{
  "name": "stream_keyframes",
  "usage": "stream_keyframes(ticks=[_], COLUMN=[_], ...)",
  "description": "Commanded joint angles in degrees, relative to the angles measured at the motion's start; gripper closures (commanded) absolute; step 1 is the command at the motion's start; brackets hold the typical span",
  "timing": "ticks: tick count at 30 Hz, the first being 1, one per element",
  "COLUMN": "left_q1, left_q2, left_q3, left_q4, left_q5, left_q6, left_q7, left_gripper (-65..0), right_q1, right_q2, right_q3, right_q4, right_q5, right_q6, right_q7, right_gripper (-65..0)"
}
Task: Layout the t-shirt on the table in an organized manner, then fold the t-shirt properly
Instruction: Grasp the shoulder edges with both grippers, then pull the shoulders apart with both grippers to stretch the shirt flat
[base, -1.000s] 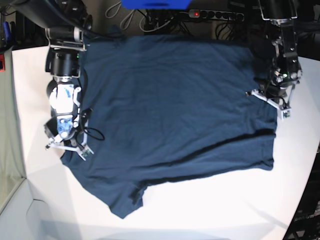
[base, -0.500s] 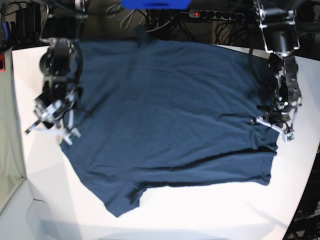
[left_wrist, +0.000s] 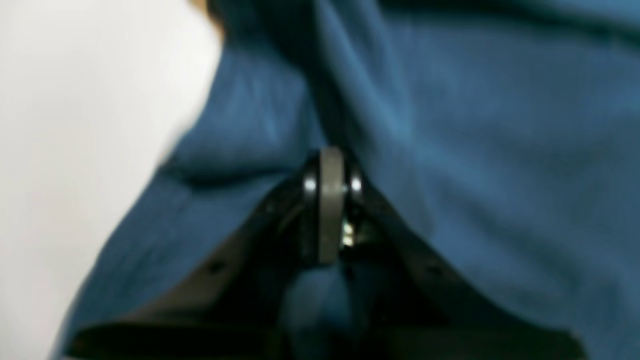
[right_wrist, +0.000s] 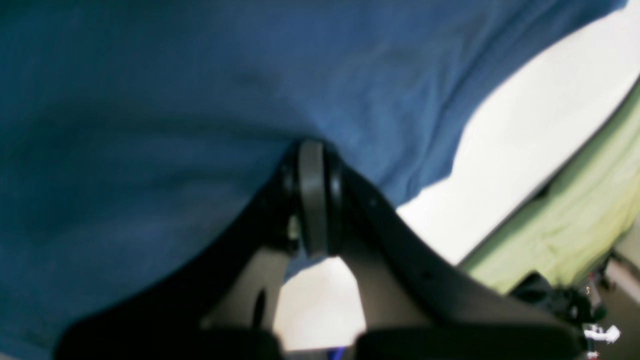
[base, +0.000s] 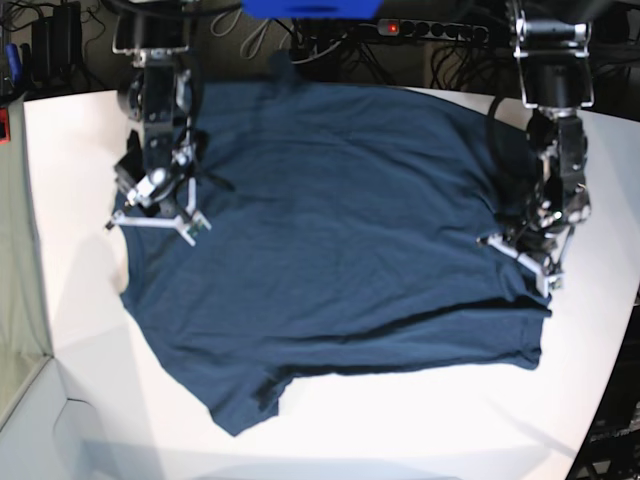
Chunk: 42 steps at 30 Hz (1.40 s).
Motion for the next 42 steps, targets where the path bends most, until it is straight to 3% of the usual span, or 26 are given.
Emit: stream_keyframes(ticks=[1,9,15,20,27,34,42], left_q1=[0.0,5.0,8.7,11.0,19.4,29.0,29.7], left_q2=[-1.6,-2.0,-2.0,-1.4,2.6,2.3,2.2], left_q3=[-1.4,-9.0,-13.3,-14.9,-15.9,-15.9,-15.7], left_q4=[2.2,4.9,11.4,22.6,34.0,37.7,32.8], left_q5=[0.5,1.0,0.5,0.4,0.5,0.4,0.6], left_q6=[0.5,0.4,0.4,0.4,0.4,0.4,0.4], left_q7=[-0.3,0.2,1.0,10.1,20.7,21.5,20.0], left_gripper=[0.0,0.0,0.0,0.0,-0.1,-0.7,-20.6], right_q1=[1.4,8.5,9.2,8.9,1.2,-9.7,-14.5], right_q2=[0.2,2.4,2.4,2.2,1.6,1.6,0.1], right_q3=[0.8,1.9,1.7,1.7,-1.1,-4.6,-4.7], right_q4=[-1.8,-10.2,-2.6,5.4,15.3,20.9,21.0], right_q5=[0.8,0.8,0.7,-1.8,-4.4,-4.4,-4.2], right_q6=[0.0,0.0,0.0,0.0,0.0,0.0,0.0], right_q7=[1.3,5.0,4.5,1.5,-2.4,-2.4,-1.7], right_gripper=[0.0,0.0,0.0,0.0,0.0,0.0,0.0])
